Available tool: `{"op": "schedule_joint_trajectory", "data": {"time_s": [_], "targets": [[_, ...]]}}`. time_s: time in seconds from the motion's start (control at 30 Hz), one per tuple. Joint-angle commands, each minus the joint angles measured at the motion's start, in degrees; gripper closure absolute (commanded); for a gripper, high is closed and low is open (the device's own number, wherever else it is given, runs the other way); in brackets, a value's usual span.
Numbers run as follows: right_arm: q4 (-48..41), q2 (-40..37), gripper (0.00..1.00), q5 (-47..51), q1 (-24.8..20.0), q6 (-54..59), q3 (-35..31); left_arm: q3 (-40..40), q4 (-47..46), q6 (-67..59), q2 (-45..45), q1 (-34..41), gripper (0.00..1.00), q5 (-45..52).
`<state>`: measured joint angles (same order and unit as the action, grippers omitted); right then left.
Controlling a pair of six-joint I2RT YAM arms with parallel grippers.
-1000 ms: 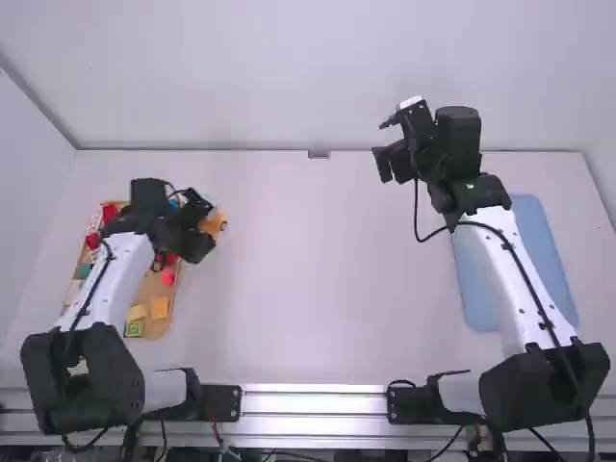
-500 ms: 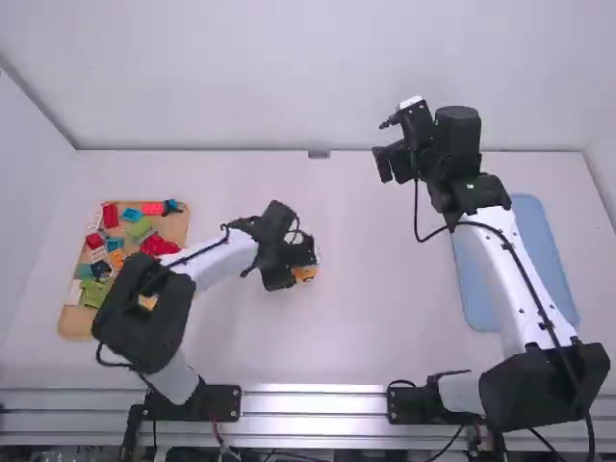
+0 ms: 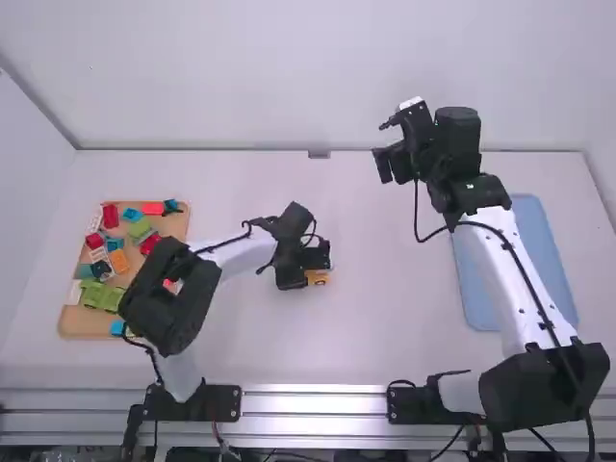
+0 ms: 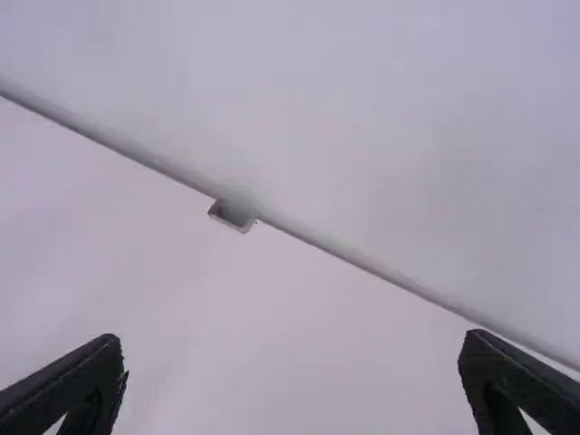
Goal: Assemble lego blocks to make yellow taxi
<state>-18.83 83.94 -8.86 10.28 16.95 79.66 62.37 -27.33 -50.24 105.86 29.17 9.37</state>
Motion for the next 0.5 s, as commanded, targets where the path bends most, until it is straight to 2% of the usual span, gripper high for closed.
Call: {"op": "schedule_joint_trajectory", "data": {"time_s": [0.0,0.2,0.27,0.3,0.37,0.47], "targets": [[0.0,0.4,0.02,-0.2,0.3,-0.2,2.0,0.0,-0.3,-3.2,0.4,0.1,0.34,3.5],[0.0,0.4,0.02,-0.2,0.3,-0.2,2.0,-0.6,-0.3,-3.2,0.4,0.1,0.27,5.3],[0.0,0.4,0.02,-0.1,0.3,-0.1,2.0,-0.6,-0.3,-3.2,0.4,0.1,0.14,4.0],[0.0,0.4,0.02,-0.2,0.3,-0.1,2.0,-0.4,-0.7,-3.2,0.3,0.1,0.01,2.1],[0.0,0.4,0.02,-0.2,0.3,-0.1,2.0,0.6,-2.4,-3.2,-0.3,0.1,0.01,-0.4],[0.0,0.4,0.02,-0.1,0.3,-0.1,2.0,3.0,-5.9,-3.2,-2.4,0.0,0.01,1.3]]}}
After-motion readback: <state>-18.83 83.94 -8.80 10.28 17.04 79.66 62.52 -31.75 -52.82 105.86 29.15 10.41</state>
